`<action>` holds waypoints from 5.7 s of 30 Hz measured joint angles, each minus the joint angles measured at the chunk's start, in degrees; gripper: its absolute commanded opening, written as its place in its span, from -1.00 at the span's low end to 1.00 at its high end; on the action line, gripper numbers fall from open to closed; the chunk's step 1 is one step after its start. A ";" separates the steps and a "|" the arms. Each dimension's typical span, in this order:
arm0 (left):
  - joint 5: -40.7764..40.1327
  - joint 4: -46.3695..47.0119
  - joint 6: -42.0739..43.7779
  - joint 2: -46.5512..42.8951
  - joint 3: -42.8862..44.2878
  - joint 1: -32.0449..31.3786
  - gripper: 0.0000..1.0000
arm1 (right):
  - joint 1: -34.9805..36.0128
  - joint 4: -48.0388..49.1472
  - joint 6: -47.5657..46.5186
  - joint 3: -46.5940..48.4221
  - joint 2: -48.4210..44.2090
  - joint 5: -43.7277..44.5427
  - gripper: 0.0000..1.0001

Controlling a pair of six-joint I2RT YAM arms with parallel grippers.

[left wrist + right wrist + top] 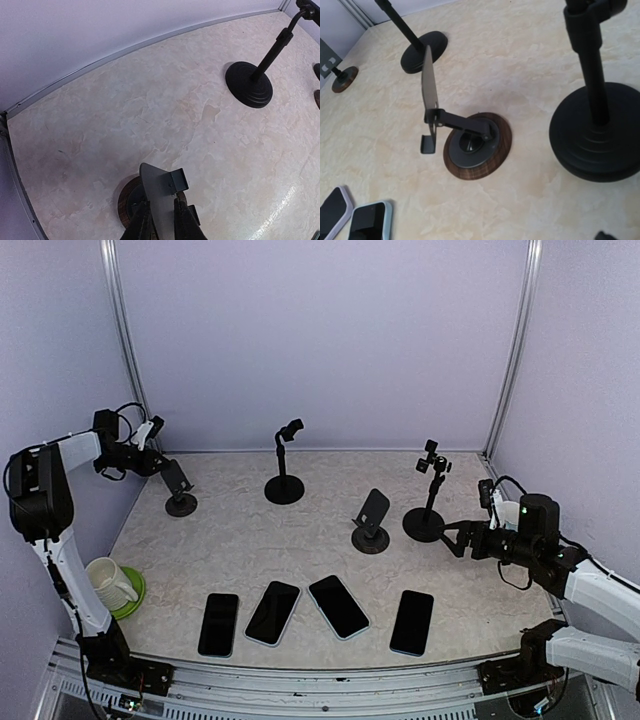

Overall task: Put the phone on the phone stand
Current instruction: Place the phone stand at the corner of the board, then pick up the phone stand at the center of the board, then place the phone stand at the center of the board.

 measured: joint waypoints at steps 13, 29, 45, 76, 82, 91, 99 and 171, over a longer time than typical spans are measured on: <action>-13.03 1.36 -4.13 -0.35 0.04 0.04 -0.65 | 0.00 0.00 0.00 0.00 0.00 -0.02 1.00; -17.42 3.41 -10.51 -3.82 0.07 0.02 -0.58 | 0.00 0.00 0.00 -0.26 0.00 0.00 1.00; -28.92 12.83 -20.24 -26.93 -8.87 -15.08 0.98 | 0.00 -0.11 -0.22 -0.35 1.18 1.49 1.00; -40.44 19.02 -45.40 -45.53 -36.41 -42.95 0.98 | 0.00 -2.73 -0.72 2.12 3.34 6.05 1.00; -38.29 22.80 -48.09 -45.27 -38.56 -44.37 0.98 | 0.00 -4.85 -0.70 4.28 3.34 7.63 1.00; -36.52 28.41 -49.77 -43.25 -43.15 -48.63 0.98 | 0.00 -9.35 -1.77 9.51 4.44 12.98 1.00; -36.04 31.69 -50.88 -43.32 -46.14 -50.10 0.98 | 0.00 -11.26 -3.48 15.85 10.38 15.10 0.87; -34.29 33.48 -53.46 -46.73 -49.24 -50.58 0.98 | 1.81 -1.79 -27.80 62.69 60.00 -2.67 -0.72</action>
